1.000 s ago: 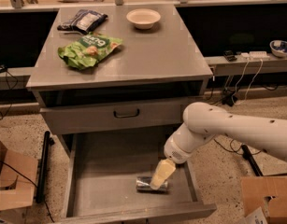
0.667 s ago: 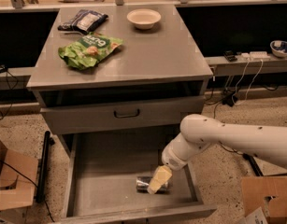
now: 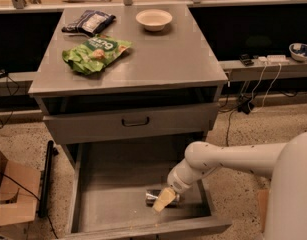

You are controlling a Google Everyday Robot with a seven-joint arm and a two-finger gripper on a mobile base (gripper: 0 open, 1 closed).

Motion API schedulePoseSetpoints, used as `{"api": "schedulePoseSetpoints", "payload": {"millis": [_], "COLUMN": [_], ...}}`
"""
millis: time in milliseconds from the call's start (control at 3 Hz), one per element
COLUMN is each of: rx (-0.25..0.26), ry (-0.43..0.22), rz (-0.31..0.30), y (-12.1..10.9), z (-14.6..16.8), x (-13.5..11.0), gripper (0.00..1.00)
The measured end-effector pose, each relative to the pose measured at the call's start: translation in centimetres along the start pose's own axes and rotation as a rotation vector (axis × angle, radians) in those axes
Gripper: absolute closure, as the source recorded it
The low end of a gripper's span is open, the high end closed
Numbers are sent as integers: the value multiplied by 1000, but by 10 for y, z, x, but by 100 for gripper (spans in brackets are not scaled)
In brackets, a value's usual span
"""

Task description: Pick redbull can from middle drawer and place on counter

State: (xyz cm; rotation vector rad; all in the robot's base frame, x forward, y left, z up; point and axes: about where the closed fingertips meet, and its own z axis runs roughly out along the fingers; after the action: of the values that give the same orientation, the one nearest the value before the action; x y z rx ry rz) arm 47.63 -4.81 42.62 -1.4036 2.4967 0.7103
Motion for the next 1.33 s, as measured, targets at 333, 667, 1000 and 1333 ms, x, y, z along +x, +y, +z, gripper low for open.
{"api": "schedulePoseSetpoints", "payload": {"millis": [333,667,1000,1333], "rx": [-6,-23,-23,-23], "ry": [15,61,61,61], "rz": [45,82,82,82], "y": [-18,-31,-29,-28], "z": [36,65,59,57], "x": [8,17,14,13], "gripper": [0,18,42,65]}}
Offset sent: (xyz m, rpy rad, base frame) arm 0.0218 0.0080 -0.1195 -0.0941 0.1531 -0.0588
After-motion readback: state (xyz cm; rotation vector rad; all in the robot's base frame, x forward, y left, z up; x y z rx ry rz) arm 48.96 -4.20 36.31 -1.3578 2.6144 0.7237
